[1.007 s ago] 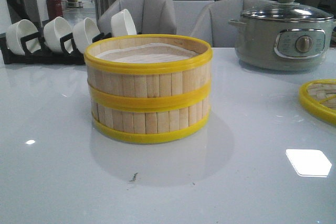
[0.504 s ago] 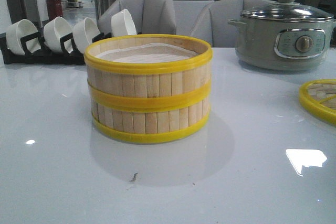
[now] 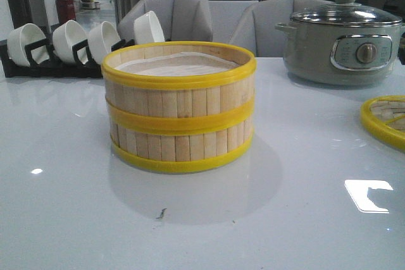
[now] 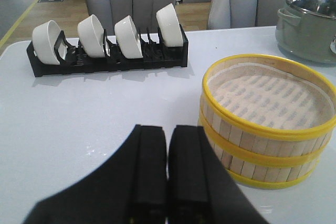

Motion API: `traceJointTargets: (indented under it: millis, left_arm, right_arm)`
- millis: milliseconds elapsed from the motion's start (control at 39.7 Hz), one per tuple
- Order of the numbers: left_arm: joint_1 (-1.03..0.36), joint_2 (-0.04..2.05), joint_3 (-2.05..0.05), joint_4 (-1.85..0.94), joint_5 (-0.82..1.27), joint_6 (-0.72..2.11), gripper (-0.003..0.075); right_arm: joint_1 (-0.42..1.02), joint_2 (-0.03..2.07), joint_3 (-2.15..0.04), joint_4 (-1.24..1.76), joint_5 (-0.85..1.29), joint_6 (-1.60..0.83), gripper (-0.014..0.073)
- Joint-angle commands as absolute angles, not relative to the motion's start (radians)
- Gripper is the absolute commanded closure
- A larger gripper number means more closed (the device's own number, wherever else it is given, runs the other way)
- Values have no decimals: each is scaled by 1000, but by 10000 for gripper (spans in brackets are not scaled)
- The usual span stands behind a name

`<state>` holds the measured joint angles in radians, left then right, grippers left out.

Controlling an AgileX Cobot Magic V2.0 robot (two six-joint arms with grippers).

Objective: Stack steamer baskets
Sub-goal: 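Move the right gripper down to the centre knob of the woven lid, then grip the lid's centre knob with the right gripper and lift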

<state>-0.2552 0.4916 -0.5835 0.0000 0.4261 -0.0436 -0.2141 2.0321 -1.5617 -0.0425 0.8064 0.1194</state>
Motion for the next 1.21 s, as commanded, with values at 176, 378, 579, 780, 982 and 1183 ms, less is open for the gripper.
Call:
traceJointTargets:
  millis: [176,378,579,780,982,1183]
  left_arm:
    - [-253,494,-612,0,336,-52,634]
    - [-253,494,-612,0,336,-52,634]
    - [-253,494,-612,0,336,-52,634]
    - [-253,494,-612,0,336,-52,634]
    - [-253,494,-612,0,336,-52,634]
    - [-253,494,-612,0,336,-52,634]
  right_arm:
    - [-220,1981,-1598,-56,735,119,291]
    - [-220,1981,-1598,-56,730,119,291]
    - [-220,1981,-1598,-56,720,119,291]
    - [-220,1981,-1598,-56,716,120,291]
    - [-220,1981,-1598,-55,714,120,292]
    - [-220,1981,-1598,-55,714,120,297]
